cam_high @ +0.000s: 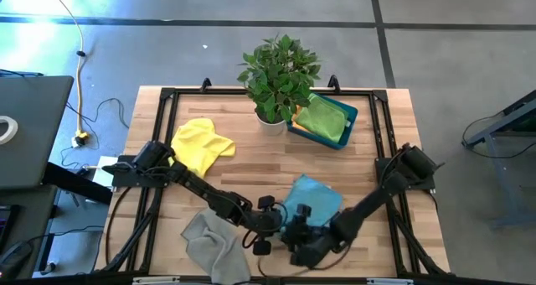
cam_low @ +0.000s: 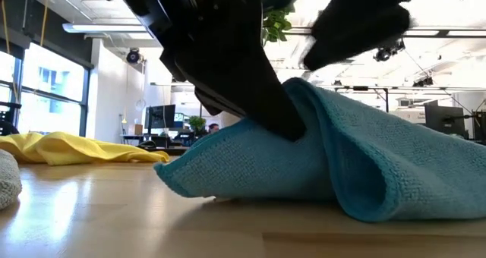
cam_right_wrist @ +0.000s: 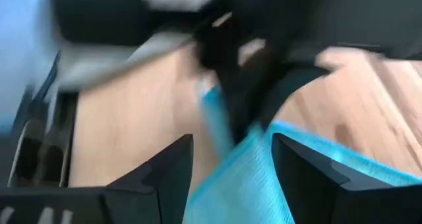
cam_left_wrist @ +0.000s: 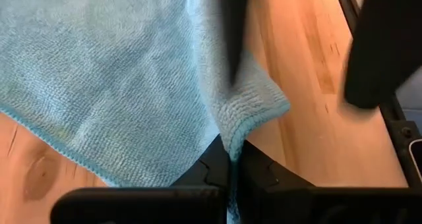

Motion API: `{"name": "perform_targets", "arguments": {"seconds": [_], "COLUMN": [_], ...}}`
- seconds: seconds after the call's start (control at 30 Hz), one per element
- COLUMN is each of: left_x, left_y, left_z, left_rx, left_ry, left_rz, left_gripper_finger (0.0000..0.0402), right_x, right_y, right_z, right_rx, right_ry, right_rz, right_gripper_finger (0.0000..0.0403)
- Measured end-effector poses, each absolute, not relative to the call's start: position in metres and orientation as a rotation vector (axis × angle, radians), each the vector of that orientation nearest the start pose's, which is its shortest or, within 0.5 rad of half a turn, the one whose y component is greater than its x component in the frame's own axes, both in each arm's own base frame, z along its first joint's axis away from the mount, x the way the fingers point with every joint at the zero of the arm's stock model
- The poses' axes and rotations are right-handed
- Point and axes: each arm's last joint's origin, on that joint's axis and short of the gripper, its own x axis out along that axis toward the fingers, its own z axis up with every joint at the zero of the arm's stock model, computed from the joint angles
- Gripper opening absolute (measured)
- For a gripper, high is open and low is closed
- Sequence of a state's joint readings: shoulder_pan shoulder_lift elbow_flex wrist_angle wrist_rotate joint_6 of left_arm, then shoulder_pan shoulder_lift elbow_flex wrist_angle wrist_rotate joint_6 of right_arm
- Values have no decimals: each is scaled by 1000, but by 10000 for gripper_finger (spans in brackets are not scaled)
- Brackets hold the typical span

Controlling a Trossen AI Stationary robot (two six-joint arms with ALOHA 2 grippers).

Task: Fold microfiber towels
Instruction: Fold the blue towel

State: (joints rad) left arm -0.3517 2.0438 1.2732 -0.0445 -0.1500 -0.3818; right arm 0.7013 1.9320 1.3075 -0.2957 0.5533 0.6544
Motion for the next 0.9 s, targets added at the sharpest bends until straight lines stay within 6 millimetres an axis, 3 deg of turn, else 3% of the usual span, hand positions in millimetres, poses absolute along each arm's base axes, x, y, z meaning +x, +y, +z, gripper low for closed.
{"name": "perform_targets", "arguments": {"seconds": [0.17, 0.3, 0.5, 0.9], "left_x": [400, 400, 400, 398], "left_y": [-136, -135, -134, -140], "left_z": [139, 139, 139, 139], "left_rx": [-158, -159, -164, -187], "left_ry": [839, 843, 844, 857], "left_rz": [-39, -35, -33, -80], "left_gripper_finger": [1, 1, 1, 1], "right_x": [292, 284, 292, 310], "right_y": [280, 295, 292, 275], "right_z": [178, 151, 124, 118], "right_rx": [-132, -251, -319, -264], "right_ry": [748, 761, 774, 864], "right_rz": [51, 61, -3, 50], "right_gripper_finger": [197, 197, 197, 197]}}
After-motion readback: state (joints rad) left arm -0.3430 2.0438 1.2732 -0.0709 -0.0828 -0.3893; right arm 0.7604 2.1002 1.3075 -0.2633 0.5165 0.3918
